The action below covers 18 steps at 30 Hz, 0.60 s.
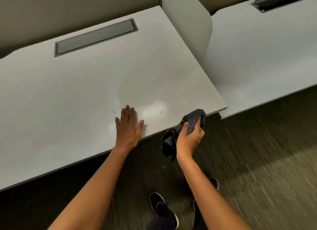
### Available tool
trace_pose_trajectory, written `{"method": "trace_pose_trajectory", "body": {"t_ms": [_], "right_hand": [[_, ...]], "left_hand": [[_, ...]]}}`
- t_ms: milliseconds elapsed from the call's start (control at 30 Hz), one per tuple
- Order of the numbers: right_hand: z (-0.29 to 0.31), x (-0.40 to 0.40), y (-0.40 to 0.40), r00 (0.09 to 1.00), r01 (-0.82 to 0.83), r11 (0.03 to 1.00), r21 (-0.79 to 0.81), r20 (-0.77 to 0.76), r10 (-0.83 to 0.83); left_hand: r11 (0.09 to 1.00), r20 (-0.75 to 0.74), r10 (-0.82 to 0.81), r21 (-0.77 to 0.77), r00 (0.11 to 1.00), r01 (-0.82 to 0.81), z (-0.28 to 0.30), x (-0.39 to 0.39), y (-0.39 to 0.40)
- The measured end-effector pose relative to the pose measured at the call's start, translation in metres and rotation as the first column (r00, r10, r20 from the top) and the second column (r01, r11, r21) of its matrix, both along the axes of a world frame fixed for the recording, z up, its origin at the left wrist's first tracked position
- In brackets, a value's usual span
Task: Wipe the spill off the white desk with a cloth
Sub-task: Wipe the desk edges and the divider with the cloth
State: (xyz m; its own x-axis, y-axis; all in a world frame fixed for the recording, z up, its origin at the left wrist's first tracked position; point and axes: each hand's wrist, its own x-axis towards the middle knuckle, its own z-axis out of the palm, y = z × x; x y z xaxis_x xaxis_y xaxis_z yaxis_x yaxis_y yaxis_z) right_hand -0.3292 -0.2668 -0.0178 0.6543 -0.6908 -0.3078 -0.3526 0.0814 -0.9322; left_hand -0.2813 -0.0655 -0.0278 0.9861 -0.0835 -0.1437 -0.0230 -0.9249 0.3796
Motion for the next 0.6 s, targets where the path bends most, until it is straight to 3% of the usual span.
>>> {"method": "trace_pose_trajectory", "body": {"t_ms": [233, 467, 600], "right_hand": [[0.003, -0.022, 0.069, 0.994, -0.098, 0.995, 0.005, -0.046, 0.098], [0.018, -0.05, 0.117, 0.931, -0.351, 0.936, 0.008, -0.099, 0.35], [0.031, -0.054, 0.1, 0.894, -0.447, 0.892, -0.07, -0.001, 0.448]], "left_hand": [[0.999, -0.011, -0.008, -0.035, 1.0, 0.008, 0.002, -0.012, 0.033], [0.997, 0.0, 0.025, -0.075, 1.0, -0.025, 0.01, -0.007, 0.059], [0.996, 0.007, 0.047, -0.078, 0.999, -0.046, 0.019, -0.005, 0.072]]}}
